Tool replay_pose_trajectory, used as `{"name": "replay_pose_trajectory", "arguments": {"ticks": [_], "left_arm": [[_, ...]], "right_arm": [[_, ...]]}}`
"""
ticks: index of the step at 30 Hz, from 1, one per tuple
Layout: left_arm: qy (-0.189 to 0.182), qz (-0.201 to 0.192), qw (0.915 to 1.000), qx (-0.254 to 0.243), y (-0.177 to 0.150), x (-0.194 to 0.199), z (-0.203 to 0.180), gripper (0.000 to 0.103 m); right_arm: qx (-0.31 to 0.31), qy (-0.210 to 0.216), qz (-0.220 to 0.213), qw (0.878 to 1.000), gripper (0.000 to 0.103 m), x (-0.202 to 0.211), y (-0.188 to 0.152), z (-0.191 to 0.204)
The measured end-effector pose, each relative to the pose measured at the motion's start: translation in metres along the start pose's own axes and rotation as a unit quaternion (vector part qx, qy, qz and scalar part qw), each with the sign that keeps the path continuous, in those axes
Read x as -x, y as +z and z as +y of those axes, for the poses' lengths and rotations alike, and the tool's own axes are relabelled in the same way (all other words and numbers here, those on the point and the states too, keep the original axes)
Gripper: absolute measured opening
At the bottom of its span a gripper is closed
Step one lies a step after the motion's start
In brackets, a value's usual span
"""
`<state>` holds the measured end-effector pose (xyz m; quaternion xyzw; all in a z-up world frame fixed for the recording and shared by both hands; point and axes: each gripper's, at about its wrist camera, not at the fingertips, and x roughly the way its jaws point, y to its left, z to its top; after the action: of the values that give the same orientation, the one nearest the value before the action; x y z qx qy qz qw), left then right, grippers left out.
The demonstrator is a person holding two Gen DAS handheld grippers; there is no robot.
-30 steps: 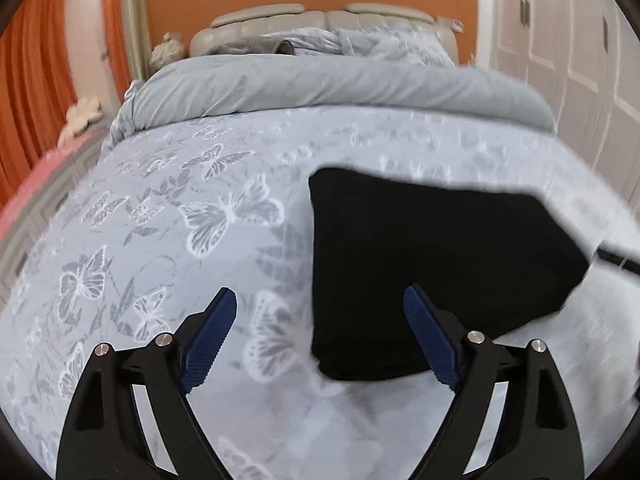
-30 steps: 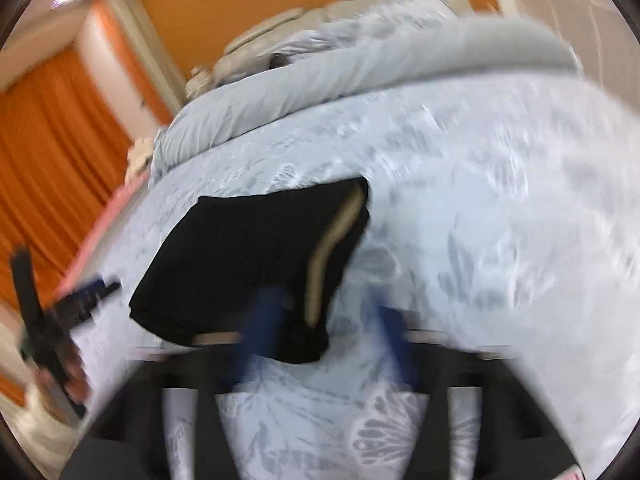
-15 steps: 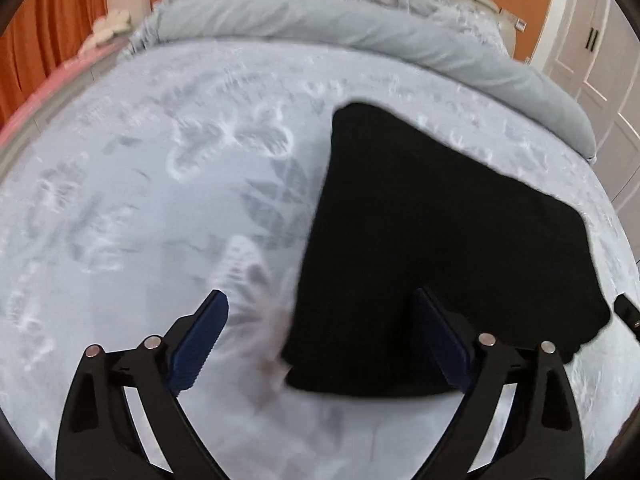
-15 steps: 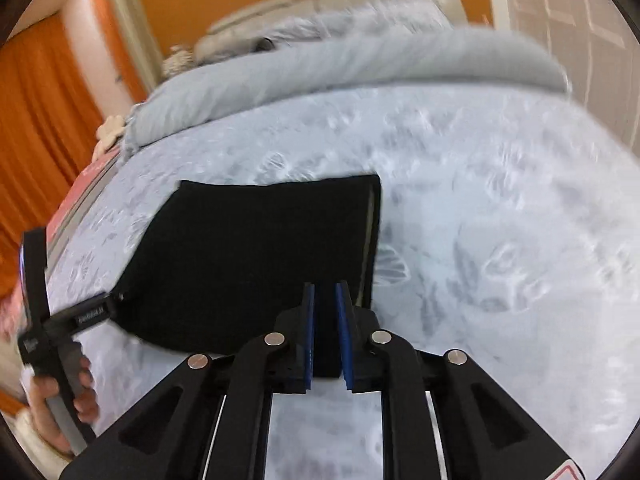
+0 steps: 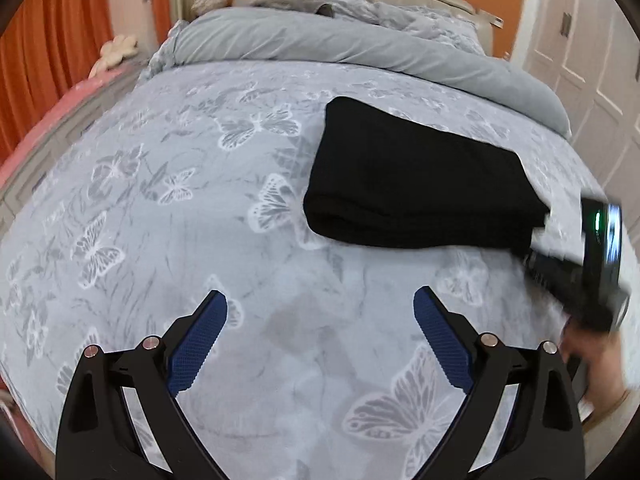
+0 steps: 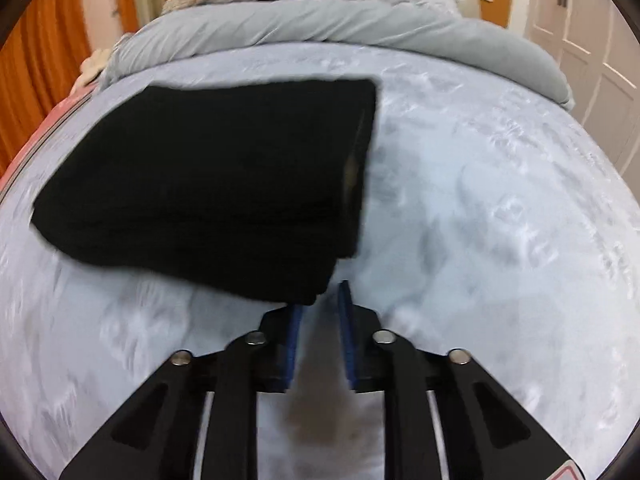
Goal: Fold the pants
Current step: 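Lay the folded pants down on the bed and open both grippers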
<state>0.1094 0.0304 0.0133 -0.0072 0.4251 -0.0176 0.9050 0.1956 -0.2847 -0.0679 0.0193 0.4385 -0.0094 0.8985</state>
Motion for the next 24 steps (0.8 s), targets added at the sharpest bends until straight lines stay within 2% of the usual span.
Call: {"name": "replay_pose_trajectory", "arguments": {"ticks": [2, 3, 4, 5, 6, 8, 9, 11, 13, 15, 16, 17, 19, 20, 21, 22, 23, 24], "left_arm": [[0.011, -0.009, 0.9997, -0.021, -0.002, -0.003, -0.004, 0.093], [0.016, -0.008, 0.9994, -0.028, -0.003, -0.006, -0.005, 0.093], [0.020, -0.002, 0.9992, -0.036, -0.004, -0.012, -0.005, 0.093], [0.023, 0.002, 0.9990, -0.038, -0.005, -0.015, -0.006, 0.093], [0.022, 0.012, 0.9990, -0.036, -0.005, -0.021, -0.006, 0.093], [0.009, 0.024, 0.9992, -0.031, -0.003, -0.025, -0.006, 0.093], [0.006, 0.026, 0.9993, -0.027, -0.003, -0.025, -0.007, 0.093], [0.001, 0.026, 0.9995, -0.020, -0.003, -0.023, -0.009, 0.093], [-0.001, 0.023, 0.9995, -0.019, -0.005, -0.020, -0.013, 0.093], [-0.003, 0.025, 0.9995, -0.018, -0.007, -0.019, -0.017, 0.093], [-0.007, 0.027, 0.9994, -0.021, -0.008, -0.019, -0.021, 0.093], [-0.007, 0.028, 0.9993, -0.025, -0.009, -0.020, -0.024, 0.093], [-0.005, 0.027, 0.9988, -0.040, -0.013, -0.021, -0.031, 0.093], [-0.003, 0.026, 0.9985, -0.047, -0.014, -0.021, -0.034, 0.093], [-0.001, 0.025, 0.9982, -0.054, -0.015, -0.022, -0.036, 0.093], [-0.001, 0.025, 0.9980, -0.058, -0.015, -0.022, -0.036, 0.093], [-0.001, 0.027, 0.9979, -0.059, -0.015, -0.024, -0.036, 0.093], [-0.006, 0.031, 0.9978, -0.059, -0.014, -0.026, -0.036, 0.093]], "right_arm": [[-0.020, -0.020, -0.020, 0.999, 0.014, 0.008, 0.012, -0.016], [-0.023, -0.060, -0.012, 0.998, 0.013, 0.005, 0.012, -0.021], [-0.023, -0.105, 0.010, 0.994, 0.017, -0.004, 0.006, -0.029], [-0.036, -0.101, 0.038, 0.993, 0.017, -0.014, -0.003, -0.039], [-0.071, -0.063, 0.028, 0.995, 0.017, -0.010, -0.013, -0.053], [-0.102, -0.043, 0.020, 0.994, 0.017, 0.013, -0.013, -0.066], [-0.108, -0.029, -0.006, 0.994, 0.017, 0.027, -0.010, -0.066], [-0.099, 0.009, -0.057, 0.993, 0.017, 0.059, -0.002, -0.053], [-0.074, 0.054, -0.090, 0.992, 0.017, 0.079, 0.006, -0.029], [-0.047, 0.099, -0.088, 0.990, 0.016, 0.078, 0.012, -0.006], [-0.038, 0.106, -0.074, 0.991, 0.014, 0.064, 0.014, 0.003], [-0.032, 0.087, -0.050, 0.994, 0.013, 0.045, 0.013, 0.005], [-0.043, 0.039, 0.002, 0.998, 0.002, 0.003, 0.000, -0.008], [-0.075, 0.064, -0.001, 0.995, 0.002, -0.005, -0.007, -0.021], [-0.112, 0.088, -0.002, 0.990, 0.002, -0.002, -0.010, -0.033], [-0.120, 0.083, 0.009, 0.989, 0.002, 0.004, -0.007, -0.034], [-0.118, 0.056, 0.009, 0.991, 0.016, 0.016, -0.002, -0.031], [-0.110, 0.040, -0.018, 0.993, 0.016, 0.033, 0.003, -0.024]]}}
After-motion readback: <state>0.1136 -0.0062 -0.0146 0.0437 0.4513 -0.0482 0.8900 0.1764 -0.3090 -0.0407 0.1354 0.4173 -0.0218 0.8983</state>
